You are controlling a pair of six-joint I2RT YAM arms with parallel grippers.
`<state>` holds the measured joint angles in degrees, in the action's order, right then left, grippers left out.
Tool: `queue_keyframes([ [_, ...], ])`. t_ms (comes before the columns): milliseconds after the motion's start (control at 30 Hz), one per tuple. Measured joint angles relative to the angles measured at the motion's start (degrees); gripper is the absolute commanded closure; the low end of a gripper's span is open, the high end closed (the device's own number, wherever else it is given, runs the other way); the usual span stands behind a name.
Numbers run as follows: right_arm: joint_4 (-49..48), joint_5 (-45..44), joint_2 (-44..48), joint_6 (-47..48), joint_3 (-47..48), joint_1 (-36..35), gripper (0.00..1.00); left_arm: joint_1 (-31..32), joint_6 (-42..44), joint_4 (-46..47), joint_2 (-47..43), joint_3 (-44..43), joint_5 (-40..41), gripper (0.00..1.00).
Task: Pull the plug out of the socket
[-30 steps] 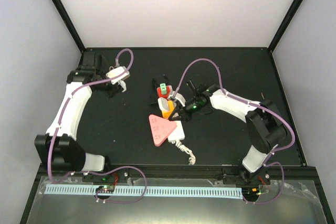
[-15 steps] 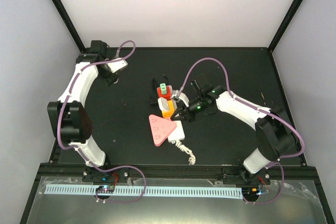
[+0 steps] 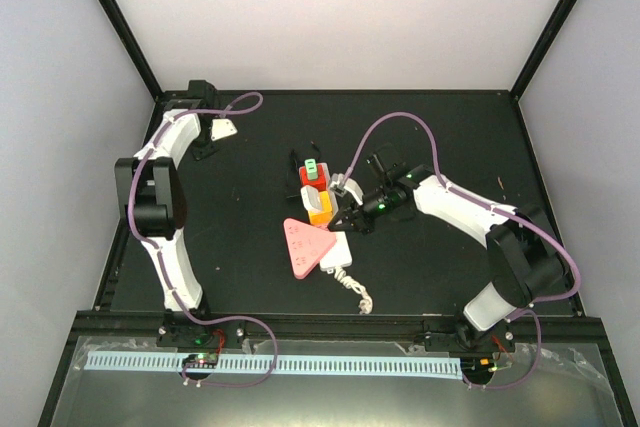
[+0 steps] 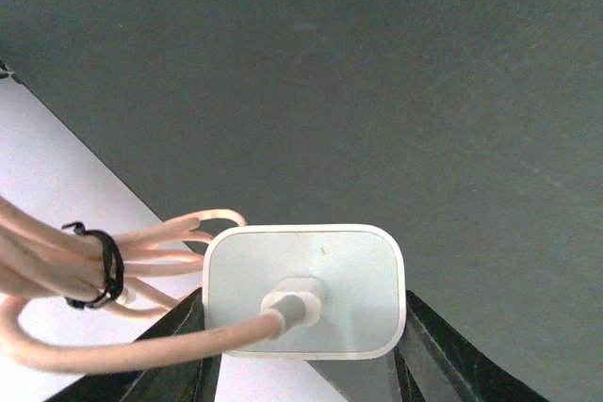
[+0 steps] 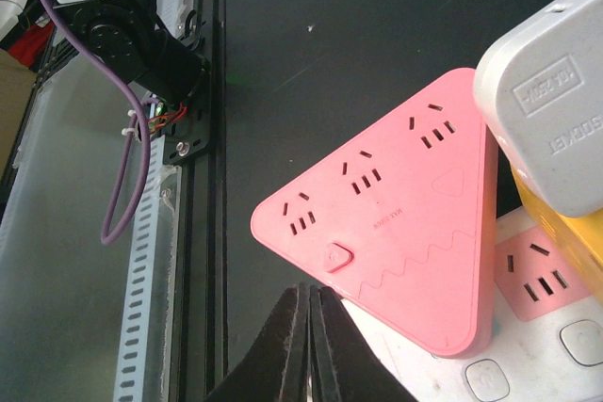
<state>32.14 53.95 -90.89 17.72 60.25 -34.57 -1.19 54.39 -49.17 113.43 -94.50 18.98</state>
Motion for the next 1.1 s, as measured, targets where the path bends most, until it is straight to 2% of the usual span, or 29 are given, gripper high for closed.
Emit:
queue_keyframes([
  [433,-0.46,0.24,0.07,0.17,-1.55,0.87,0.92,-0.31,4.61,2.69,8.24,-0.92,6.54,0.72],
  [633,-0.94,0.44,0.11,-0.04,-1.84,1.84,0.91,-0.31,4.55,2.45,9.29,-1.42,6.27,0.51],
  [767,-1.36,0.46,0.11,-0.57,-1.88,2.16,0.87,-0.35,3.96,1.88,9.84,-2.86,5.27,0.35],
  [1100,-3.34,-0.11,1.4,-1.75,-3.1,2.21,0.79,-0.83,-0.11,-2.56,9.7,-5.84,-1.97,0.16],
])
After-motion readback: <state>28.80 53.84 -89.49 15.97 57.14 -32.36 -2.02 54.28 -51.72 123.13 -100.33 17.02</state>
